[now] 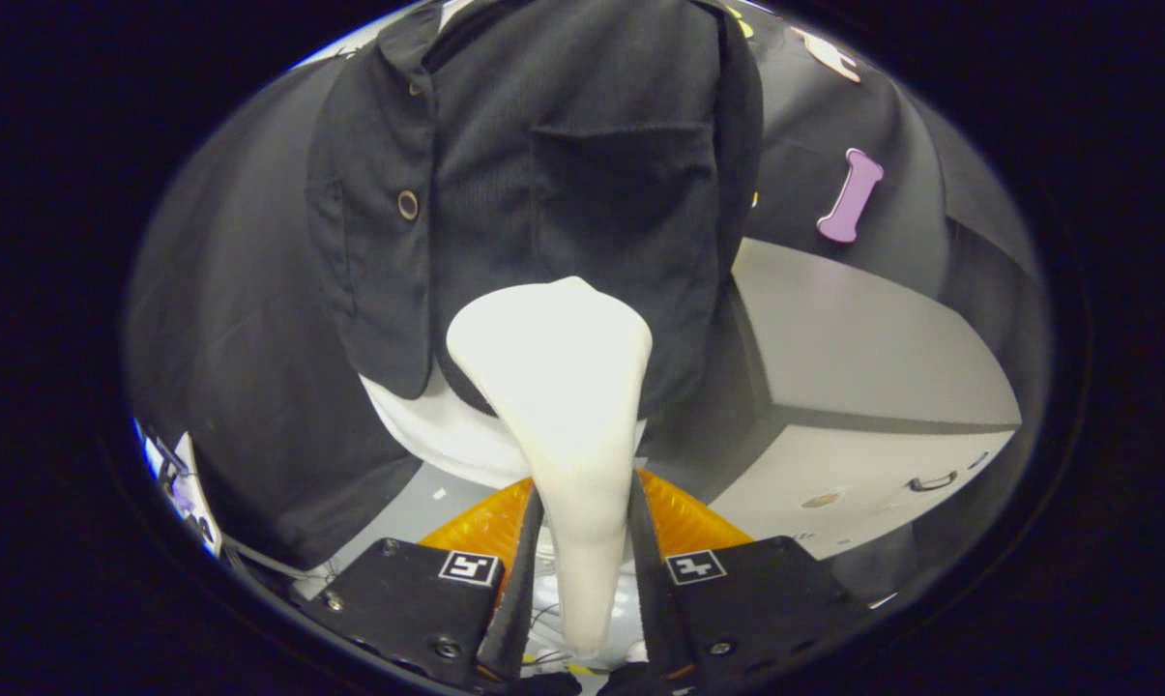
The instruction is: Iron the clothes twice with a garment steamer, once on the left side and once on the right side.
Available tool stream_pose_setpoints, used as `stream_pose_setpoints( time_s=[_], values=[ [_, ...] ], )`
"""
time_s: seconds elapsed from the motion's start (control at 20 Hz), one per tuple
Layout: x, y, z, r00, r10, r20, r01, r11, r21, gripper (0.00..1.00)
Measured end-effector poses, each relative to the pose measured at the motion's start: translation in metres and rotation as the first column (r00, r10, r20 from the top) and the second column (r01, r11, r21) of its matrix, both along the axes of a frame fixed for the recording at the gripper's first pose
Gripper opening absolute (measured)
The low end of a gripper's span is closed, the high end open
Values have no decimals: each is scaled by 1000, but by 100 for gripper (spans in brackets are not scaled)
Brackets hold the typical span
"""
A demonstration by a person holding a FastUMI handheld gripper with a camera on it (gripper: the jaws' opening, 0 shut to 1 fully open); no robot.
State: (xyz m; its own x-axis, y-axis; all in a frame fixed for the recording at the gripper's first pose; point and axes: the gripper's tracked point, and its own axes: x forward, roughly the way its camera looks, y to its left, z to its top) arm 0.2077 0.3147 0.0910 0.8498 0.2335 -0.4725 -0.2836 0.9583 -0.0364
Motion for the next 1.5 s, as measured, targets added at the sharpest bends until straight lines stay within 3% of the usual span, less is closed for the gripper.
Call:
stream_pose_setpoints(
  time_s=[0.4, 0.8, 1.15, 1.5],
  values=[
    [-40, -1, 146, 972, 23, 234, -31, 999, 29, 49],
    [-74, 56, 282, 891, 75, 447, -104, 994, 41, 49],
    [-83, 148, 357, 826, 134, 547, -171, 985, 17, 49],
    [-63, 224, 385, 789, 168, 591, -162, 985, -64, 49]
  ],
)
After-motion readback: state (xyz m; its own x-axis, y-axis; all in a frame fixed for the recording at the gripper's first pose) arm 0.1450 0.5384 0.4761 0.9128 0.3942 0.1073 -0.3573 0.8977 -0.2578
